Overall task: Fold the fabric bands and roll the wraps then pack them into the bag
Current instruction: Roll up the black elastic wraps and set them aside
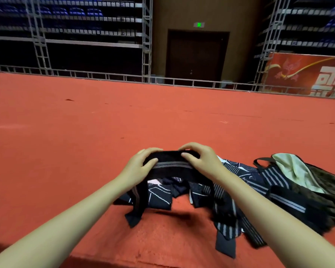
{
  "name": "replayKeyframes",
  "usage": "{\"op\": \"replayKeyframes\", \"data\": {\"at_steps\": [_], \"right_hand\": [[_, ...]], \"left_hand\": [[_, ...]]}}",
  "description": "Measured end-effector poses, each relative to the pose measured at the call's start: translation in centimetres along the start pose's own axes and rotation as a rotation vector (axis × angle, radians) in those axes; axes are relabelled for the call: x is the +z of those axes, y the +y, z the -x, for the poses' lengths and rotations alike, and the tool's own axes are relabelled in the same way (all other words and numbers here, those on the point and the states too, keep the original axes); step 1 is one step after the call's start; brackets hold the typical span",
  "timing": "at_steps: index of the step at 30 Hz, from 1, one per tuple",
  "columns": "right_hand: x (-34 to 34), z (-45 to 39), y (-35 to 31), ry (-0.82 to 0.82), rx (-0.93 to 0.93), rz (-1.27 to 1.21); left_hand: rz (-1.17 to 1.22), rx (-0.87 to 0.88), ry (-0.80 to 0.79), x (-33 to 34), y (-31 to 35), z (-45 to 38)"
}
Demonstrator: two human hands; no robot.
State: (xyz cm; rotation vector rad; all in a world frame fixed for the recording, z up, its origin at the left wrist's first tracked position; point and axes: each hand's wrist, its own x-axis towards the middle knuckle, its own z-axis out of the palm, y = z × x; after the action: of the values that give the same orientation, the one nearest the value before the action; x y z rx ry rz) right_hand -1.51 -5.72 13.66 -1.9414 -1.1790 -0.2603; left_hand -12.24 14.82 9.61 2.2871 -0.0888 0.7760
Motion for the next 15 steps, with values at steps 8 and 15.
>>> {"op": "replayKeyframes", "data": {"at_steps": [8,15], "right_hand": [[-4.5,6.3,-0.6,-0.168,0.187,0.133],[-4.1,15.5,3.9,-0.239,0.461,0.206]], "left_hand": [[0.038,0.03,-0.258,4.2,2.7,1.7],[-0.008,-0.133,-0.354,7.0,2.1,6.3]]}}
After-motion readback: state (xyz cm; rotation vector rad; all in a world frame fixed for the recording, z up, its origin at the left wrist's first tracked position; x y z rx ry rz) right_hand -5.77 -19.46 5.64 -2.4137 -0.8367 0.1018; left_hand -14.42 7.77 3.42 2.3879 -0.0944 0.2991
